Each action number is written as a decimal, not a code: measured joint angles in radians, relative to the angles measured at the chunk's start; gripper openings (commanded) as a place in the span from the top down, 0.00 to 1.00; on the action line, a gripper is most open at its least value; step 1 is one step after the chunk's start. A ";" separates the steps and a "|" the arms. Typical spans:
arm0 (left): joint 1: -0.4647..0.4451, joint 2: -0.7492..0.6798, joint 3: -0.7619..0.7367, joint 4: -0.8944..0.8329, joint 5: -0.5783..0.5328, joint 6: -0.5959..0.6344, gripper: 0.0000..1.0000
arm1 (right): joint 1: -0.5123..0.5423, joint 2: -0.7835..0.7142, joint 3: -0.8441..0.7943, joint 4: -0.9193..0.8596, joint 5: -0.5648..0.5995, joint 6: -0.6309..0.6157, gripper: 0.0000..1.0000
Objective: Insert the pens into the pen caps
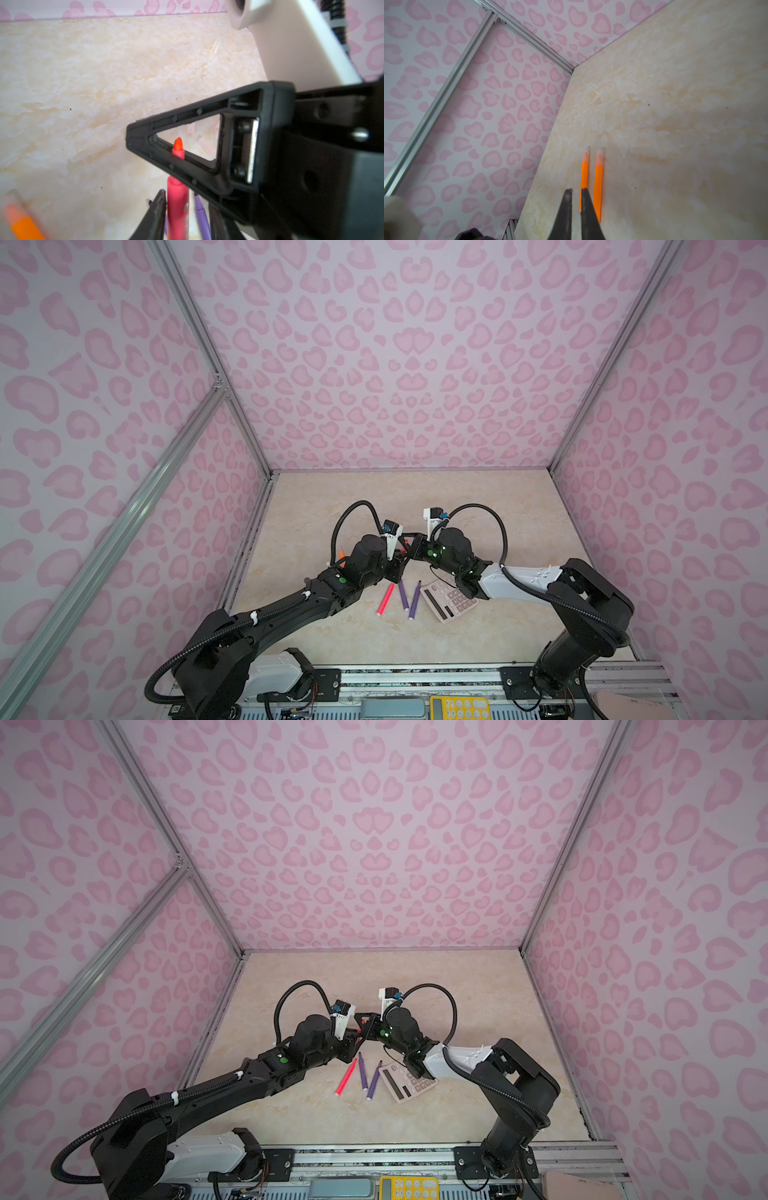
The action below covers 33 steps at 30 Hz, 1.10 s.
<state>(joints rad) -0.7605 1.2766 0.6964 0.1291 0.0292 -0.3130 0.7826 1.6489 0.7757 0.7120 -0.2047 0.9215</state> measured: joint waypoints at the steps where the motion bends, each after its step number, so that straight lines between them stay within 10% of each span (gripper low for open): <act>1: 0.000 0.003 0.000 0.001 0.002 0.000 0.59 | 0.000 -0.004 -0.002 0.000 -0.001 -0.001 1.00; 7: 0.001 0.022 0.013 0.006 0.005 -0.001 0.56 | -0.003 -0.019 -0.006 -0.003 0.000 -0.005 1.00; 18: 0.000 0.036 0.024 0.014 0.004 -0.002 0.97 | -0.001 -0.029 -0.011 -0.003 -0.001 -0.017 1.00; 24: 0.000 0.035 0.024 0.017 0.009 -0.009 0.97 | 0.000 -0.057 -0.031 -0.002 0.001 -0.023 0.48; 33: -0.001 0.002 0.013 0.047 0.042 -0.084 0.97 | -0.023 -0.320 -0.095 -0.164 0.104 -0.103 0.29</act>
<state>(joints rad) -0.7612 1.2785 0.7090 0.1761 0.0708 -0.3973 0.7601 1.3285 0.6807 0.5480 -0.1005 0.8185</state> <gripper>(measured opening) 0.165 0.693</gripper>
